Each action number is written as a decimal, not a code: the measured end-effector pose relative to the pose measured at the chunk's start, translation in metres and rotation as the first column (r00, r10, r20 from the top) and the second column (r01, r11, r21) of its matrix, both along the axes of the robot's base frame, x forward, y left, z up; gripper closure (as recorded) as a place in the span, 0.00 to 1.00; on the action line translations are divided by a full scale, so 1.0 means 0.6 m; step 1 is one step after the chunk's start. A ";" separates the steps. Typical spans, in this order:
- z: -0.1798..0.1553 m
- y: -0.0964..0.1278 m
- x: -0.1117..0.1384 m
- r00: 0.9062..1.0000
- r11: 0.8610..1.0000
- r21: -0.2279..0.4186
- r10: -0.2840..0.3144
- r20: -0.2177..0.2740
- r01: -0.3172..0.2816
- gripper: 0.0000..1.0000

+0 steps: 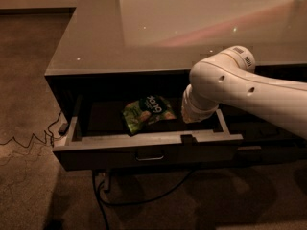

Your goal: Open top drawer

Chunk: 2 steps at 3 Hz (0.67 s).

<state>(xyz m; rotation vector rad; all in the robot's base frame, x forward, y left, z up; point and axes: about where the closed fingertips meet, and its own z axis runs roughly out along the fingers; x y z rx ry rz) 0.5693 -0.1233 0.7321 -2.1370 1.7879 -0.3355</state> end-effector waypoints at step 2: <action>-0.063 0.018 0.013 0.997 0.999 0.033 0.002 -0.082 0.000 1.00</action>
Offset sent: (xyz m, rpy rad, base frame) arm 0.0092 0.0199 -0.0620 0.0514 0.1387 0.0112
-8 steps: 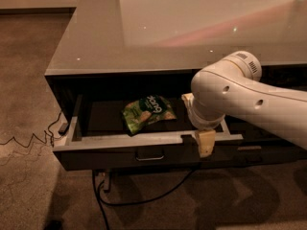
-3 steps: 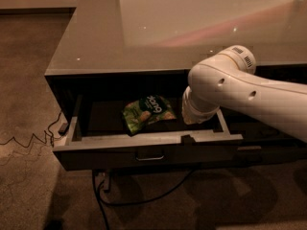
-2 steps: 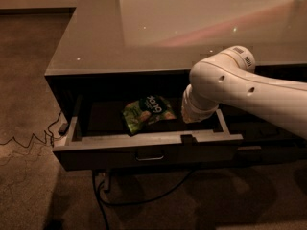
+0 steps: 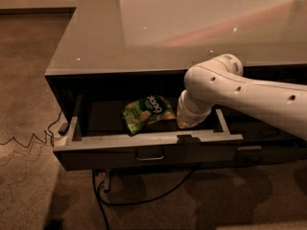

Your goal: Open top drawer

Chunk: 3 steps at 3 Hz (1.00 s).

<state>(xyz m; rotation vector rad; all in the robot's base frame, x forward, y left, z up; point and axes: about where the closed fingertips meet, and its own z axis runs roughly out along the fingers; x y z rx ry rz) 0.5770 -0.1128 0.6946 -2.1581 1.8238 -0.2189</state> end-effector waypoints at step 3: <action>-0.054 0.045 0.005 0.992 0.995 -0.037 0.090 -0.088 -0.094 1.00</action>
Offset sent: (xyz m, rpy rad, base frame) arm 0.0165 0.0421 -0.0334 0.0228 0.0842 0.1058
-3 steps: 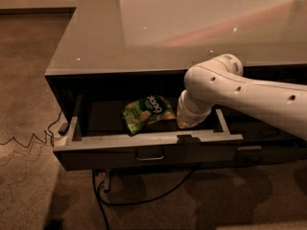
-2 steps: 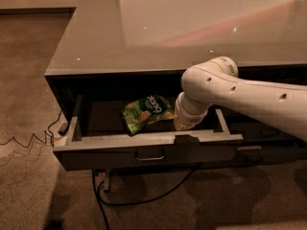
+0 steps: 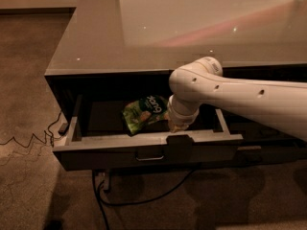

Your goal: Open top drawer

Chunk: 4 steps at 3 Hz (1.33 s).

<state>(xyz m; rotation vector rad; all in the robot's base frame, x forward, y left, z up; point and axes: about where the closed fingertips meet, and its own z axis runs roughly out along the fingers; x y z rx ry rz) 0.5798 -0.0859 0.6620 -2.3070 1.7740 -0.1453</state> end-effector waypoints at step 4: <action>-0.001 -0.067 -0.070 0.996 0.974 -0.218 0.043 -0.081 -0.059 1.00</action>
Offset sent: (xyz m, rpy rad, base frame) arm -0.0451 -0.0409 0.0003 -0.2291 0.0649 0.0661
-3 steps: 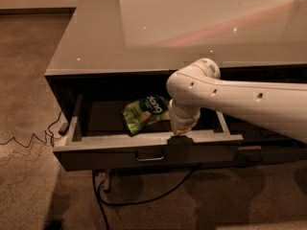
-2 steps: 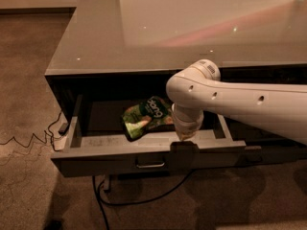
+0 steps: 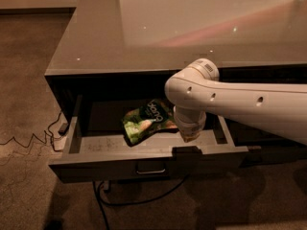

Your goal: Open top drawer

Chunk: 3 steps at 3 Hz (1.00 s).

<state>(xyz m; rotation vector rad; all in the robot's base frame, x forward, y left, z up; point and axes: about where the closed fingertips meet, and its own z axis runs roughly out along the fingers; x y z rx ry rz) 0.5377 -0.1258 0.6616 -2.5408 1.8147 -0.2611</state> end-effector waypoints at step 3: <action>-0.048 -0.035 -0.063 0.997 0.999 -0.031 -0.009 -0.078 0.006 1.00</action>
Offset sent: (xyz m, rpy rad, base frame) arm -0.0601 -0.0381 -0.0503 -0.0212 0.1221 -0.0212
